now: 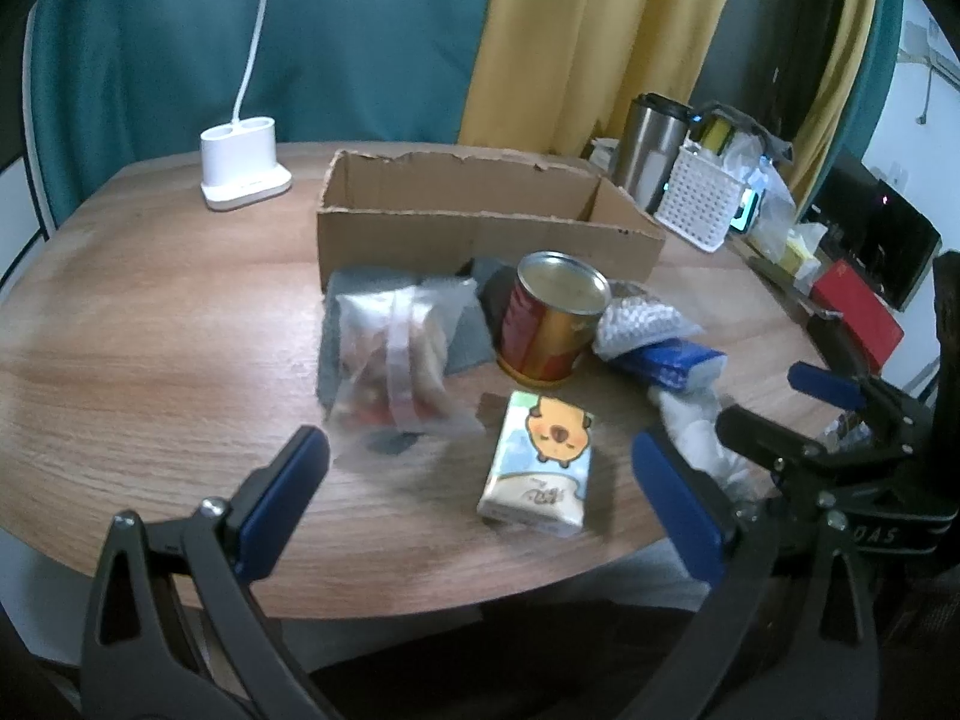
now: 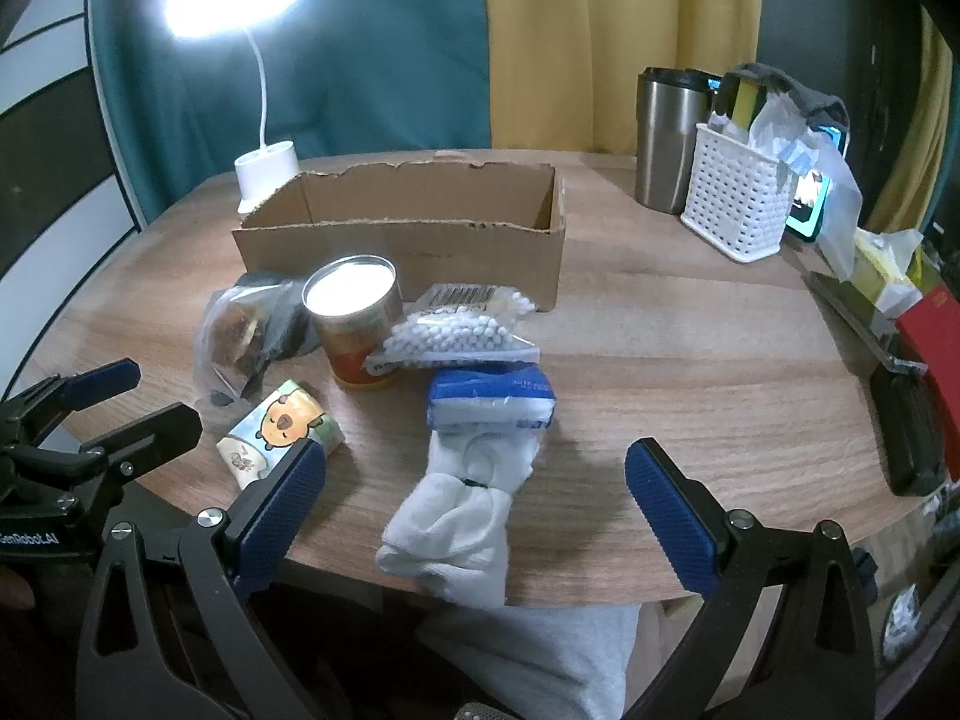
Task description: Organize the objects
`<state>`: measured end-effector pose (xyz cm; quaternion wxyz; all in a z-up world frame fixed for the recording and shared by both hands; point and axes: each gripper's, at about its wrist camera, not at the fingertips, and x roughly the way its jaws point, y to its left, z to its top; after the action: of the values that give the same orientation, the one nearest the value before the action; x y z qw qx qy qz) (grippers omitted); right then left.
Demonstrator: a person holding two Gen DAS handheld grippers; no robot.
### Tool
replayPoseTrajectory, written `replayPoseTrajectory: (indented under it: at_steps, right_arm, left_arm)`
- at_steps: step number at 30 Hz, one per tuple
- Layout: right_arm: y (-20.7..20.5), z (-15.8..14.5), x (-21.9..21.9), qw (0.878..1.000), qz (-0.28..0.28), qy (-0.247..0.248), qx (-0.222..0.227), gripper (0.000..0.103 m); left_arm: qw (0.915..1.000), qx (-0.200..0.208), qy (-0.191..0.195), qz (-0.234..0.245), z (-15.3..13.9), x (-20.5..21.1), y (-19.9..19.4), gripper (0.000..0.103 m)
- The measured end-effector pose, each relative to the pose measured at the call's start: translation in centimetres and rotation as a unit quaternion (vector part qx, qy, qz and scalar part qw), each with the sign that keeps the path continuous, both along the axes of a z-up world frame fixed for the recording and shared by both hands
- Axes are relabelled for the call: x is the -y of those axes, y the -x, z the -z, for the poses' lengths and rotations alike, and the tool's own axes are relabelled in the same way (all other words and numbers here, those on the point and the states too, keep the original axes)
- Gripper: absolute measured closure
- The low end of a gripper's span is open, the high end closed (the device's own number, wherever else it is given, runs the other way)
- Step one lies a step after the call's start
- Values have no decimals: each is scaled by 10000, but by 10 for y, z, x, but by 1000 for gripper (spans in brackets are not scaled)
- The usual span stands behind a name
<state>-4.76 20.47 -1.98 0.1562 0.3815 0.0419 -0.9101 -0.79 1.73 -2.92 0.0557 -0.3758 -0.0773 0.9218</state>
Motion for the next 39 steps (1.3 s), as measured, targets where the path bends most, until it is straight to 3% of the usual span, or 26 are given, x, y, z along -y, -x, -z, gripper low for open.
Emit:
replayPoseTrajectory:
  at_steps: [20,23,28,34,37,39]
  right_arm:
    - [14,29,-8,9993,5,1,377,1]
    - [16,34,-8,9991,-1,1,434,8]
    - [20,42,-8,9981,-68,34,613,13]
    - [22,47,-5,9972,-204,43,720,20]
    - [22,48,-2,9968,-300,53,740,32]
    - [21,49,0,9964,-378,33,764,46]
  left_arm:
    - [9988,349,157,302,25,-22,21,2]
    - [9981,449,210,376,31,-27,25,13]
    - [9970,618,230,412,40,-31,30,17]
    - [9960,682,226,523,42,-34,33,37]
    - [9958,675,212,576,42,-36,33,47]
    - [9953,682,157,668,42,-37,33,51]
